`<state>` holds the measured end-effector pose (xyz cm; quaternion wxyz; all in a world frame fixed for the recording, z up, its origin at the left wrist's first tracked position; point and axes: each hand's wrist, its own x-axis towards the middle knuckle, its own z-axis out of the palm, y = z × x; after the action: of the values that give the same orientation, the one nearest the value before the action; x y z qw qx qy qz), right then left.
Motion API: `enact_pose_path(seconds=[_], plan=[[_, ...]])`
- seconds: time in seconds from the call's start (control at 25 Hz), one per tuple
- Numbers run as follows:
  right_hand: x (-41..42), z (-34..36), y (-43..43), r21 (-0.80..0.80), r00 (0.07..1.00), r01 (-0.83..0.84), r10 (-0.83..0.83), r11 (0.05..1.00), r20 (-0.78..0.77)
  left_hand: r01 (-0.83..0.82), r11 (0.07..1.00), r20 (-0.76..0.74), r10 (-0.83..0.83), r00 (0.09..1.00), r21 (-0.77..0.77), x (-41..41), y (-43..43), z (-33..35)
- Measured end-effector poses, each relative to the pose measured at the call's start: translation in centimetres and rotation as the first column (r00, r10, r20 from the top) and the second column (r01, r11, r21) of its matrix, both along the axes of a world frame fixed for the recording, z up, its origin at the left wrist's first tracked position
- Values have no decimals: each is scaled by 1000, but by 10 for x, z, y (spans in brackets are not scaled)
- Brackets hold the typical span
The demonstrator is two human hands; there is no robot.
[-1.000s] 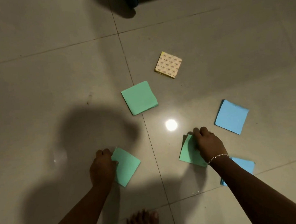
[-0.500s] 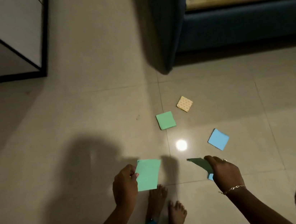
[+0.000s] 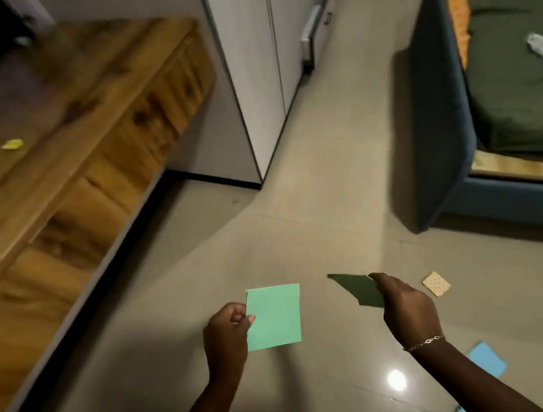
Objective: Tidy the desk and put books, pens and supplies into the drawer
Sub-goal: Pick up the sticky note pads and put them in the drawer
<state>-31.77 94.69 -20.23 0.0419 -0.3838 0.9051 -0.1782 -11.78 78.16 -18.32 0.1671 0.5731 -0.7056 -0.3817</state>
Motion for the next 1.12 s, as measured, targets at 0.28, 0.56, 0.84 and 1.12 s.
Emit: enact_pose_path(seconds=[0.28,0.56,0.84,1.12], plan=[[159,99,-161,-318,959,-178,236,931,156,-317,945,-289,325,900,78,198,-91,79],[356,157,-297,-495,605,-364,604,789,519,-664,743,-442,627,642,89,438,-120,158],[558,153,-386,-424,377,-566,679,707,629,-884,466,-281,846,453,-22,627,-123,153],[627,152,-359,-217,330,-921,944,323,3,-667,541,78,803,591,-511,628,-91,139]])
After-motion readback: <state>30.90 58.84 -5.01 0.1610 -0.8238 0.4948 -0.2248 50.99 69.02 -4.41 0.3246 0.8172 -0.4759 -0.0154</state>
